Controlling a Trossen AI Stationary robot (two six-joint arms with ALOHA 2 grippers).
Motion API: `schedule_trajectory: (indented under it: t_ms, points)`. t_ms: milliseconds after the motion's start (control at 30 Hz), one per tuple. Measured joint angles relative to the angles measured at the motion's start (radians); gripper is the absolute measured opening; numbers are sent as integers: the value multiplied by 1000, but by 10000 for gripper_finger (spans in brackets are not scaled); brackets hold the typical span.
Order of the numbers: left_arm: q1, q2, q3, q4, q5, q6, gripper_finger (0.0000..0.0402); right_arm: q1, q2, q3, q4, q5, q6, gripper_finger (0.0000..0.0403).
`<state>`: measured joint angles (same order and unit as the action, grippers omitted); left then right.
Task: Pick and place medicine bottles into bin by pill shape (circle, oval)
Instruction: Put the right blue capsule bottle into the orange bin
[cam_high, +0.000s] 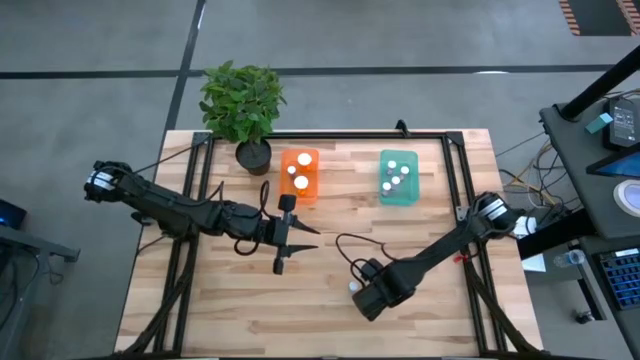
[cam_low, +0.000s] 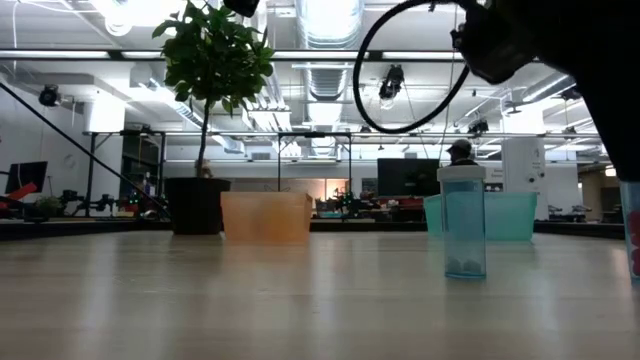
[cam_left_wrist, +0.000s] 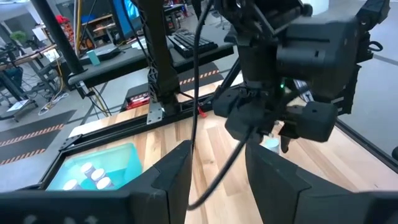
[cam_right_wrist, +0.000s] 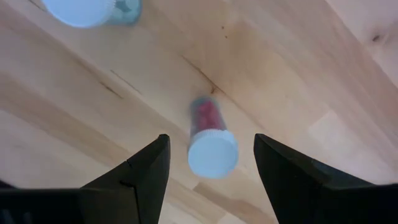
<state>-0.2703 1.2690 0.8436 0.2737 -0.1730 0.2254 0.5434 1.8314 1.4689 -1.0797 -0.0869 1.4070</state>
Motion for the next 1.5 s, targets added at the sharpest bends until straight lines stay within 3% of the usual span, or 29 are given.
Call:
schedule_trajectory:
  t_ms: [333,733,1133,1500]
  points:
    - [0,0,0,0,0,0,132,0,18,-1,8,-19,-30,209]
    - [0,0,0,0,0,0,132,0,18,-1,14,-19,-27,106]
    - [0,0,0,0,-9,2,132,-16,-61,-1,-97,-16,-36,116]
    - [0,-12,0,-39,-80,70,132,-163,-242,-1,-128,174,-169,115]
